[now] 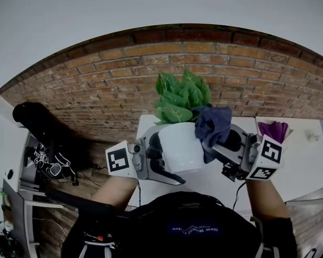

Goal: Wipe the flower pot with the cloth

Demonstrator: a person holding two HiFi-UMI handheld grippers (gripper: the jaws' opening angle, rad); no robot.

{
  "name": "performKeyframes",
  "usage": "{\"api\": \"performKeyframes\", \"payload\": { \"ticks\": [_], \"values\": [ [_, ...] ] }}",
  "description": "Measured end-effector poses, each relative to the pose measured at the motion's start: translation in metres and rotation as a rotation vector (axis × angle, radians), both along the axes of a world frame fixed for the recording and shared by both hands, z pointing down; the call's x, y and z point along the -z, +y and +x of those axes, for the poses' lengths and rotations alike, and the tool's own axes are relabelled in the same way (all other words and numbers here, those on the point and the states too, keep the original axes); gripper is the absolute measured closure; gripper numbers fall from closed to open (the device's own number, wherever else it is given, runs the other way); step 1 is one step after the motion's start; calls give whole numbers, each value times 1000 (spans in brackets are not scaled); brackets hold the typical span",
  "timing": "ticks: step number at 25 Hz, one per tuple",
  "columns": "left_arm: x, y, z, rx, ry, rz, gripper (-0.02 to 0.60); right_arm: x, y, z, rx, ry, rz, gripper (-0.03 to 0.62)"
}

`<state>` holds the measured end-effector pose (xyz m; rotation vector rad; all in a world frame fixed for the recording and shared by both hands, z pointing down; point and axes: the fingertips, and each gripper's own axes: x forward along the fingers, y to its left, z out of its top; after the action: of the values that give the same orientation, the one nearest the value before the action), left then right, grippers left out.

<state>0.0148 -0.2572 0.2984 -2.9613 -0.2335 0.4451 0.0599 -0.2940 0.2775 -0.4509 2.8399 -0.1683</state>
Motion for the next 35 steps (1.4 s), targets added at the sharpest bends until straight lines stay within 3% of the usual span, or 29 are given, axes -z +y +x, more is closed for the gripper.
{"api": "performKeyframes", "payload": {
  "ticks": [6,11,14,19,24,27,31,33,35],
  "values": [
    [0,-4,0,11,15,-12,48,-5,26,0,44,15,19,488],
    [13,-19,-10,53,99,-28,48,-23,59,-7,150,74,60,488],
    [13,-10,-5,31,119,-16,48,-22,52,13,130,-3,36,488],
    [25,-2,-8,-56,186,-77,48,10,-2,31,34,-185,-65,488],
    [33,-9,-10,-68,218,-135,48,17,-10,7,46,-204,-72,488],
    [32,-17,-19,-38,231,-139,48,5,6,-4,67,-87,-24,488],
    [23,-13,-14,6,224,-105,48,-41,42,-2,102,214,71,488],
    [15,-5,-3,26,189,-62,48,-62,46,9,50,349,127,488],
    [6,0,4,30,131,-31,49,-67,30,23,-82,509,205,488]
  ]
}}
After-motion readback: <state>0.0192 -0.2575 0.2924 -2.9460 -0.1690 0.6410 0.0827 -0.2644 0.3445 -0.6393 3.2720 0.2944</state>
